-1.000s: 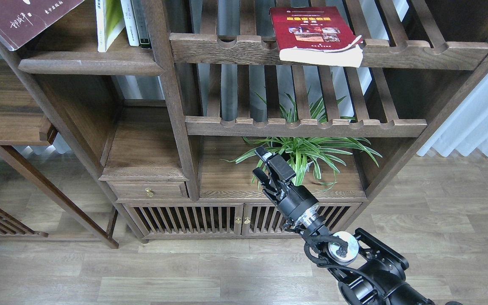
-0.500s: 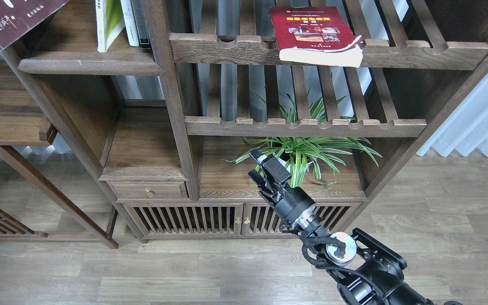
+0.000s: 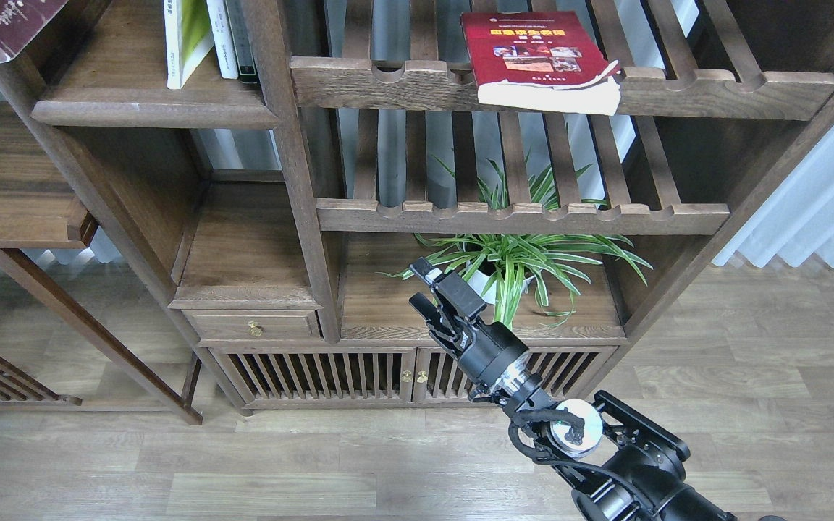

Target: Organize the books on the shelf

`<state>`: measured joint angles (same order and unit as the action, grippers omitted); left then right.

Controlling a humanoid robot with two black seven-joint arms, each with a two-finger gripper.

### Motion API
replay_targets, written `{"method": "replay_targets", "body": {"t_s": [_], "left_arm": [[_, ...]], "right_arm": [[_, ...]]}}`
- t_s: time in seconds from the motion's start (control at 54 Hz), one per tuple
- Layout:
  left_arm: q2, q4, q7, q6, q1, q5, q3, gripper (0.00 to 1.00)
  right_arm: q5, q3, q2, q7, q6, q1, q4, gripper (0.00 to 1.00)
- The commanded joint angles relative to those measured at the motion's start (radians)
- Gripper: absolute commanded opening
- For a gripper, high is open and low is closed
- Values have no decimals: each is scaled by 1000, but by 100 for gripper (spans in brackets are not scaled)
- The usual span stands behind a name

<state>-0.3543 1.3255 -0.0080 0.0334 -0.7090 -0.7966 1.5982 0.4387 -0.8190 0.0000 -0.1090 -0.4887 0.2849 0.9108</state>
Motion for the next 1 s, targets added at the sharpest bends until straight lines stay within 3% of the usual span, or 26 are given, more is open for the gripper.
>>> {"method": "replay_targets", "body": {"t_s": [0.0, 0.574, 0.611, 0.981], "left_arm": [[5, -32, -15, -23, -17, -1, -40, 4], [38, -390, -158, -15, -239, 7, -230, 6], [43, -432, -182, -15, -265, 10, -262, 6], [115, -578, -230, -18, -353, 13, -339, 7]], "right_arm": [[2, 0, 0, 0, 0, -1, 3, 99], [2, -2, 0, 2, 0, 2, 8, 99], [2, -2, 0, 0, 0, 0, 8, 99], [3, -2, 0, 2, 0, -4, 8, 99]]}}
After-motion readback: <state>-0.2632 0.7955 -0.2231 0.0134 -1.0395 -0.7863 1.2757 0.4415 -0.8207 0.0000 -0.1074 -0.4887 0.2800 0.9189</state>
